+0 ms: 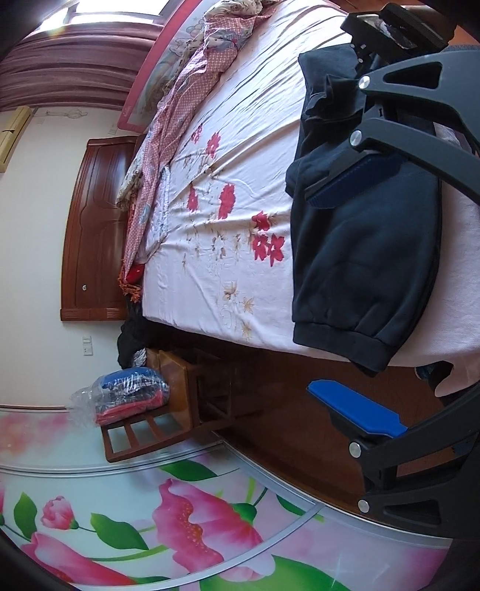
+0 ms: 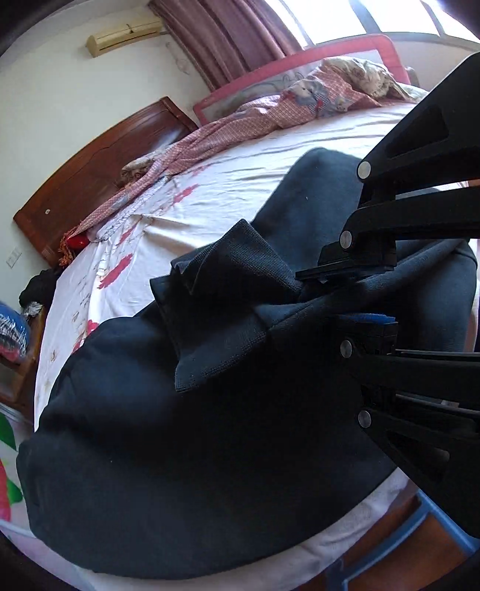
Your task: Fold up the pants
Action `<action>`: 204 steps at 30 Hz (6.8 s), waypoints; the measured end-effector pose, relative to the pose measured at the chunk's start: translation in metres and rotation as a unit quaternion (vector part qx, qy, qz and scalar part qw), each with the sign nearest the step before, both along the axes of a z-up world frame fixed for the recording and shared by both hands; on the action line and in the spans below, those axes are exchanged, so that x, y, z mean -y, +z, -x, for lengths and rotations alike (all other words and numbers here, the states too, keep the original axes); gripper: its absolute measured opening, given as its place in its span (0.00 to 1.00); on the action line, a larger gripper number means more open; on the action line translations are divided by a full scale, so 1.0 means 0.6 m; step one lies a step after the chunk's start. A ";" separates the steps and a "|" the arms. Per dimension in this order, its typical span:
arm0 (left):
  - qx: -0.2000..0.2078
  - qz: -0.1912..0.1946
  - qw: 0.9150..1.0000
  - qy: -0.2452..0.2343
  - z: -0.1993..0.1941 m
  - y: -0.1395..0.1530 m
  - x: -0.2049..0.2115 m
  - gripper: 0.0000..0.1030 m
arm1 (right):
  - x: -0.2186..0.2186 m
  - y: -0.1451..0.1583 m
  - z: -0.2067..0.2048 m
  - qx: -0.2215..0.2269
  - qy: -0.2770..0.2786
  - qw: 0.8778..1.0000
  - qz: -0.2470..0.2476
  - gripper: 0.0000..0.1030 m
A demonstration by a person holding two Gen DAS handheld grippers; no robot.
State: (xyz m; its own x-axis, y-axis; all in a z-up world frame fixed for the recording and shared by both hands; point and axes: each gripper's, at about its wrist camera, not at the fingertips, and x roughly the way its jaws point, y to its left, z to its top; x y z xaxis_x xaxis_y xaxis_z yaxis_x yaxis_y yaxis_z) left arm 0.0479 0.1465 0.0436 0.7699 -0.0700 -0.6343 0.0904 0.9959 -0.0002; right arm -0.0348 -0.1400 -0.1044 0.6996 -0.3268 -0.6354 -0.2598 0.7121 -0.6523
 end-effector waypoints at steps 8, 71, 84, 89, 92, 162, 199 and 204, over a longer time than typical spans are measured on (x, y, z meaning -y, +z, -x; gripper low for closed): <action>-0.006 -0.007 1.000 -0.008 -0.005 -0.011 0.024 0.92 | -0.016 -0.036 0.006 -0.056 0.034 0.997 0.034 0.26; -0.045 0.038 0.998 -0.034 -0.095 -0.098 0.007 0.23 | 0.109 0.100 -0.021 -0.084 -0.164 0.900 -0.396 0.94; 0.044 0.018 0.964 -0.262 -0.015 -0.014 0.374 0.19 | 0.341 0.134 0.050 0.029 -0.304 0.828 -0.471 0.94; 0.044 0.006 0.948 -0.316 0.021 -0.052 0.483 0.19 | 0.409 0.118 0.091 0.046 -0.349 0.805 -0.477 0.94; 0.036 -0.005 0.937 -0.348 0.048 -0.070 0.544 0.19 | 0.435 0.104 0.109 0.051 -0.366 0.793 -0.484 0.94; -0.203 -0.056 0.973 -0.091 -0.089 -0.159 0.217 0.98 | 0.421 0.053 -0.035 -0.092 -0.273 0.818 -0.497 0.50; -0.386 0.296 0.838 -0.247 -0.155 -0.304 0.369 0.91 | 0.493 0.010 -0.032 -0.129 -0.272 0.773 -0.559 0.67; -0.375 0.260 0.853 -0.253 -0.154 -0.305 0.365 0.70 | 0.512 -0.014 -0.026 -0.143 -0.276 0.730 -0.609 0.76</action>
